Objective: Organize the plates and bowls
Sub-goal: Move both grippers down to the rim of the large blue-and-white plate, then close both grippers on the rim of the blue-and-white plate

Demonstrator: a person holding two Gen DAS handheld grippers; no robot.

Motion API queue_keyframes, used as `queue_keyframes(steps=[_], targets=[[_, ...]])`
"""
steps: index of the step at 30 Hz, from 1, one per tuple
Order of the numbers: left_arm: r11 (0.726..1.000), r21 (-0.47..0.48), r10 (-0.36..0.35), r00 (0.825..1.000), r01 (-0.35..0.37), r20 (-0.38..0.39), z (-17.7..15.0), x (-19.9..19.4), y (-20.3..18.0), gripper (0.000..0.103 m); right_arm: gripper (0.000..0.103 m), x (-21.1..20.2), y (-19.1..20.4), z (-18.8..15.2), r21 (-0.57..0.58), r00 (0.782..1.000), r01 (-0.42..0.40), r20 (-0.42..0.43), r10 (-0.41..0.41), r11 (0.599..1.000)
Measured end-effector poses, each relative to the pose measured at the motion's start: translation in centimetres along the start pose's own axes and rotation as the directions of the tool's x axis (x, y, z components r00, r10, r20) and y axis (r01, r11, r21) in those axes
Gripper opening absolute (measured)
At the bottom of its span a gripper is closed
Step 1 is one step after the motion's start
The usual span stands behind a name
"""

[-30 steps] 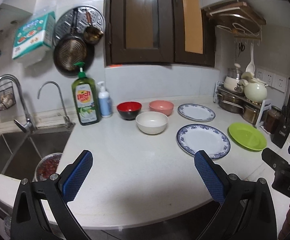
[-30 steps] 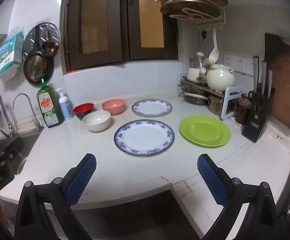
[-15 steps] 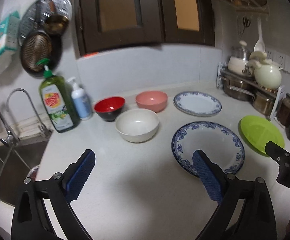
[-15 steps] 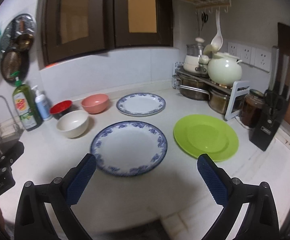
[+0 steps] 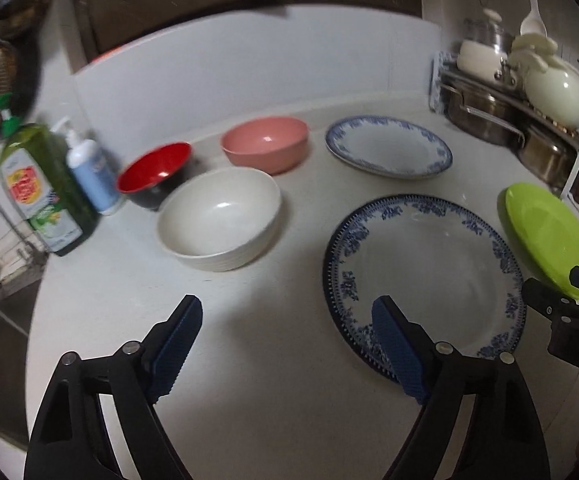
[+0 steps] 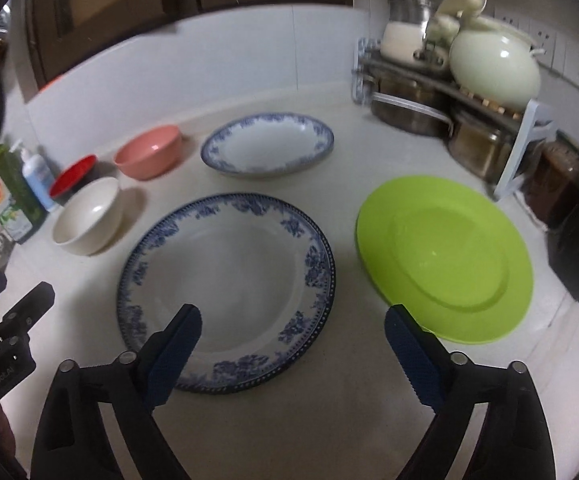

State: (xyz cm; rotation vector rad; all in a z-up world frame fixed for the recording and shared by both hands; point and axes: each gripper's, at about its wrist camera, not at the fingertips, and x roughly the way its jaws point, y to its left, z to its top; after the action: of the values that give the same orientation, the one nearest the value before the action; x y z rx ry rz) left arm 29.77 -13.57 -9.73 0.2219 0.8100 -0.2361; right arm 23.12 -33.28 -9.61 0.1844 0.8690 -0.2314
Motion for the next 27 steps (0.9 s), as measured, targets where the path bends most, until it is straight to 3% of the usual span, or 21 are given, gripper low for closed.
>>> queue_keyframes(steps=[8, 27], targets=[[0.997, 0.027, -0.07, 0.992, 0.073, -0.103, 1.4, 5.0, -1.0, 0.076, 0.081, 4.1, -0.8, 0.7, 0.004, 0.996, 0.049, -0.076, -0.049, 0.999], [0.988, 0.008, -0.15, 0.967, 0.155, -0.205, 2.9, 9.5, -2.3, 0.047, 0.057, 8.9, -1.4, 2.5, 0.032, 0.982, -0.004, -0.188, 0.01, 0.999]])
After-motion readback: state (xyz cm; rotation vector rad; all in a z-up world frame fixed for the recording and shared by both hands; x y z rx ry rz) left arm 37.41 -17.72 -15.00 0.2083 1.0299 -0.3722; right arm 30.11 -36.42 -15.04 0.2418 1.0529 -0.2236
